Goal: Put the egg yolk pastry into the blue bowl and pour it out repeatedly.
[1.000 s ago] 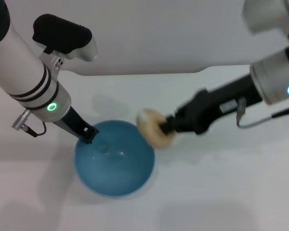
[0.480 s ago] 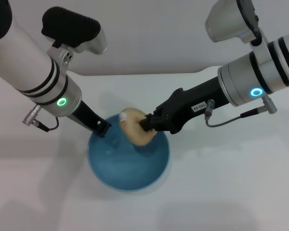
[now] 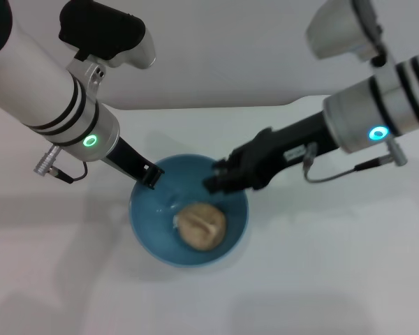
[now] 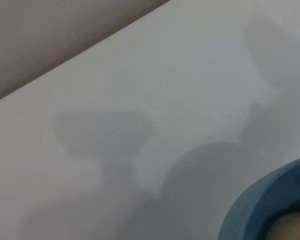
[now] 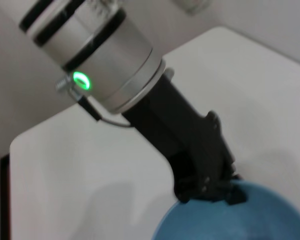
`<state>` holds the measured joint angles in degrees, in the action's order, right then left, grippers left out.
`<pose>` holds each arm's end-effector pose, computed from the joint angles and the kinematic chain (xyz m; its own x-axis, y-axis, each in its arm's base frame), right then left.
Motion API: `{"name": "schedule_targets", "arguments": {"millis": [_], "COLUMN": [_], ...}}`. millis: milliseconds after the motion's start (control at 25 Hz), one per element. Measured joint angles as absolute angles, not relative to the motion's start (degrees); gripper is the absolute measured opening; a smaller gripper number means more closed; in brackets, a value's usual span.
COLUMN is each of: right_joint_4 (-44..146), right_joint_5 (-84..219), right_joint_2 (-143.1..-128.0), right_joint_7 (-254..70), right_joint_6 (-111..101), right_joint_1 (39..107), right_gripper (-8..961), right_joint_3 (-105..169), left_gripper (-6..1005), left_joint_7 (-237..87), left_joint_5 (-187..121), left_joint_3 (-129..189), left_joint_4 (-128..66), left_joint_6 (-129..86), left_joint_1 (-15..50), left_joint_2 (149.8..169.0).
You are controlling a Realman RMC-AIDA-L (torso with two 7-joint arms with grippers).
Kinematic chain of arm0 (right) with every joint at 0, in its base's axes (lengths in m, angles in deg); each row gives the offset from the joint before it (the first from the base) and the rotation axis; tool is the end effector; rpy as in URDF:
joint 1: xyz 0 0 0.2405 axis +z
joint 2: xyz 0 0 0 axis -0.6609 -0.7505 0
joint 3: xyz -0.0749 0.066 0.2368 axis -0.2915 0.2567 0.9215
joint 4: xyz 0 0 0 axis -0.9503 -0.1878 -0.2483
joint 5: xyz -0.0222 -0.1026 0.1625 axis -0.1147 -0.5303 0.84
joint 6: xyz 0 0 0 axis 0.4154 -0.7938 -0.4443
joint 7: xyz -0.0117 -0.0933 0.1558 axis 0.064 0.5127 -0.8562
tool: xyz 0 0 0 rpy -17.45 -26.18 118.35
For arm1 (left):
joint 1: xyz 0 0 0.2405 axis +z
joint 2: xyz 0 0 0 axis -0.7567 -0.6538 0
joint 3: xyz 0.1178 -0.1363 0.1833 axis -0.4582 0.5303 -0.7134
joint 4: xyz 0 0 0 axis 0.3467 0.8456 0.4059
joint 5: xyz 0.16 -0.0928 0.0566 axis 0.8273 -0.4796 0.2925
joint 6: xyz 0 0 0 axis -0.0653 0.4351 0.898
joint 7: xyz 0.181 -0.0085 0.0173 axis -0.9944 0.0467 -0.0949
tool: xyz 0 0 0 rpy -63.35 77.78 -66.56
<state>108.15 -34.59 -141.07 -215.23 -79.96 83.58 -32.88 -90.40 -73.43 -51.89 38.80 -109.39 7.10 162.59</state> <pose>0.1185 0.3615 -0.0618 0.8736 -0.4629 -0.1503 -0.4721 -0.8810 -0.0306 -0.1738 0.3814 -0.0534 0.6698 0.7340 -0.1121 0.5777 -0.6100 -0.5423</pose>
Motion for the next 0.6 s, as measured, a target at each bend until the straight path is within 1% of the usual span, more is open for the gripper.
{"name": "schedule_targets", "arguments": {"millis": [80, 280, 440, 520, 560, 600], "right_joint_4": [108.83, 113.19, 114.56, 113.78, 112.79, 112.16], "right_joint_5": [-34.59, -34.07, -30.91, -29.72, -29.53, -29.51], "right_joint_2": [-141.07, -141.14, -141.31, -141.53, -141.63, -141.64], "right_joint_7": [-215.55, -217.92, -218.04, -217.84, -217.54, -217.23], "right_joint_6": [-80.0, -79.33, -78.51, -77.77, -77.16, -76.93], "right_joint_1": [83.13, 78.96, 74.35, 71.97, 70.12, 69.19], "right_gripper": [169, 328, 327, 326, 325, 325], "right_joint_3": [-31.39, -18.9, -7.87, -3.98, -1.35, -0.01], "left_gripper": [21, 21, 21, 21, 21, 21], "left_joint_7": [-90.41, -91.43, -91.96, -91.97, -91.98, -91.98], "left_joint_5": [-73.27, -73.03, -73.02, -72.92, -71.87, -71.87], "left_joint_3": [-52.02, -54.0, -58.11, -61.59, -65.56, -65.56], "left_joint_4": [38.82, 39.12, 40.14, 41.63, 43.21, 43.21], "left_joint_6": [-108.58, -102.02, -92.88, -86.04, -79.42, -79.42], "left_joint_1": [7.46, 9.76, 12.87, 15.21, 17.66, 17.66], "left_joint_2": [162.59, 162.5, 162.57, 162.56, 162.57, 162.57]}}
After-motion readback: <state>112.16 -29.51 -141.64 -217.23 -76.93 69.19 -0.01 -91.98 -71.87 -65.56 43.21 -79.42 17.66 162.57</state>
